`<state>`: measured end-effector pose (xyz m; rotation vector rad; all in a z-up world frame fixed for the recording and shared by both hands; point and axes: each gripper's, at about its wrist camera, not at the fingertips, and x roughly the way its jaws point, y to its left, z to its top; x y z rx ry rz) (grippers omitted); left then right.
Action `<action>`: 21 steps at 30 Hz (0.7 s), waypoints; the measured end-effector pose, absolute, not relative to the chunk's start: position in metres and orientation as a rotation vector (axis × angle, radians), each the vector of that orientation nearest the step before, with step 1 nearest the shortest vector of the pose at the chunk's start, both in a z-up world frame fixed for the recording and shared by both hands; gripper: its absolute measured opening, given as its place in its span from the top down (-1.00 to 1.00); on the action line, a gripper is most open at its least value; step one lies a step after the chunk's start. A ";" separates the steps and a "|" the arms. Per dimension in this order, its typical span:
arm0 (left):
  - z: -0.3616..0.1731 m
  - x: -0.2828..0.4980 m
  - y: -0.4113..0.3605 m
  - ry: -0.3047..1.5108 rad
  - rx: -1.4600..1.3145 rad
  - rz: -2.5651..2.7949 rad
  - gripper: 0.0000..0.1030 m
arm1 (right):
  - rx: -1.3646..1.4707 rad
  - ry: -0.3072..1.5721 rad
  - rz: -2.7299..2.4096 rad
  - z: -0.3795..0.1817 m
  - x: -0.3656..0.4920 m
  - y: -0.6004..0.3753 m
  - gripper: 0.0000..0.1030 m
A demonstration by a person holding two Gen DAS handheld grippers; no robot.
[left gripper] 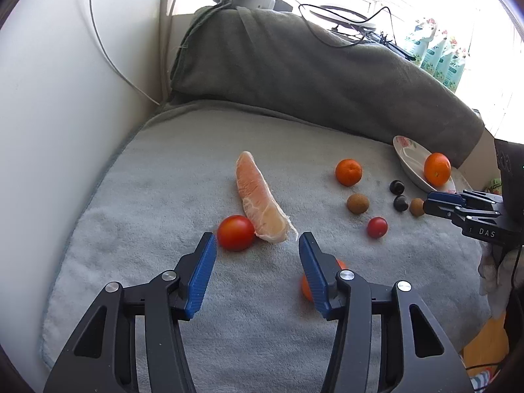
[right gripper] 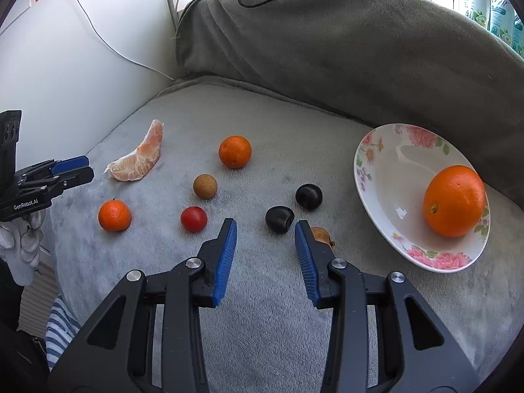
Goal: Organize fruits
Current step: 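Grasp a dark plum with the right gripper while the left gripper grasps a red tomato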
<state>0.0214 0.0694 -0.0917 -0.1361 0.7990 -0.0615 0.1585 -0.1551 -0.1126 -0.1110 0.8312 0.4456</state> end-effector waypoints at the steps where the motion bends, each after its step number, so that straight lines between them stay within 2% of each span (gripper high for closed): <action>1: -0.093 0.022 0.071 0.800 -0.141 -0.059 0.04 | -0.113 0.837 0.444 -0.114 0.160 -0.155 0.29; 7: -0.097 0.029 0.078 0.805 -0.154 -0.066 0.06 | -0.131 0.857 0.428 -0.120 0.165 -0.153 0.36; 10: -0.104 0.033 0.085 0.821 -0.167 -0.061 0.17 | -0.145 0.864 0.428 -0.122 0.168 -0.150 0.38; 21: -0.118 0.042 0.100 0.850 -0.227 -0.072 0.18 | -0.204 0.890 0.415 -0.132 0.186 -0.135 0.40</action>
